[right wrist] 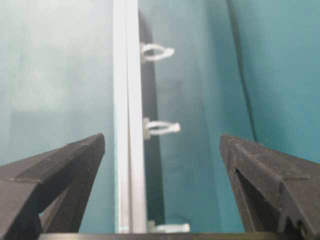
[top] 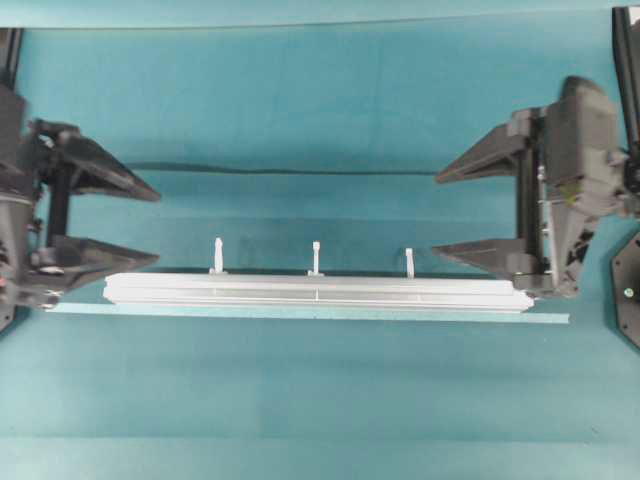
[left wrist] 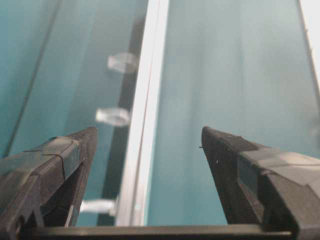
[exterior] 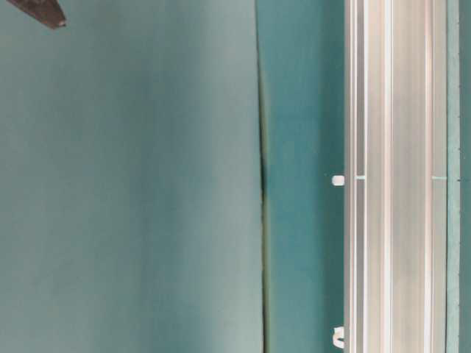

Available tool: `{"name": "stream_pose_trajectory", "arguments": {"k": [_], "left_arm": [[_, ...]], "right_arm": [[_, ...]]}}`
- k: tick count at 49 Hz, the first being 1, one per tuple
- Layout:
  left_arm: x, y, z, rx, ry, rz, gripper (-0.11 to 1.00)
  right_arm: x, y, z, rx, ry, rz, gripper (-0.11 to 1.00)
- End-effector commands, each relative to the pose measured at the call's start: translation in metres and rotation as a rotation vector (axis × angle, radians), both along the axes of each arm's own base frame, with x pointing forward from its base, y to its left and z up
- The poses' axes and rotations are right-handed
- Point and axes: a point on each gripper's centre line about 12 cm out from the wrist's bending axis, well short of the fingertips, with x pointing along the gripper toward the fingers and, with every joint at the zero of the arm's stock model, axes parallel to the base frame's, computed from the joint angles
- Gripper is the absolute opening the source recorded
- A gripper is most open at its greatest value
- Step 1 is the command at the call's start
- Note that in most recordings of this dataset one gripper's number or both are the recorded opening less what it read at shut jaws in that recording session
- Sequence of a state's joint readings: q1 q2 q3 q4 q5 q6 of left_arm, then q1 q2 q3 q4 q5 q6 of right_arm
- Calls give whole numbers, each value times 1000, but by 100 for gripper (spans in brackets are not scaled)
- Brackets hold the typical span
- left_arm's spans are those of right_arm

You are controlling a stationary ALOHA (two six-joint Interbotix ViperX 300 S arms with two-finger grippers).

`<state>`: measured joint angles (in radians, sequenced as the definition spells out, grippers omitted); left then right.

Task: Lift the large metal rail with both hands.

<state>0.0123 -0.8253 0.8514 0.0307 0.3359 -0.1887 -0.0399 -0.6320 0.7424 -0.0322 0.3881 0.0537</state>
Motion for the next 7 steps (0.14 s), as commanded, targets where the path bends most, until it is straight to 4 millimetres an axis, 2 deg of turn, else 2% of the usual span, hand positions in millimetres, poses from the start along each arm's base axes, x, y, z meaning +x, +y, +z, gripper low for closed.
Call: {"name": "stream_pose_trajectory", "arguments": {"k": [1, 7], "left_arm": [[-4, 0, 13, 1, -60, -2, 90], [-13, 0, 21, 3, -100, -1, 90]], "right_arm": [[-5, 0, 9, -6, -44, 0, 96], [-16, 0, 13, -7, -72, -2, 96]]}}
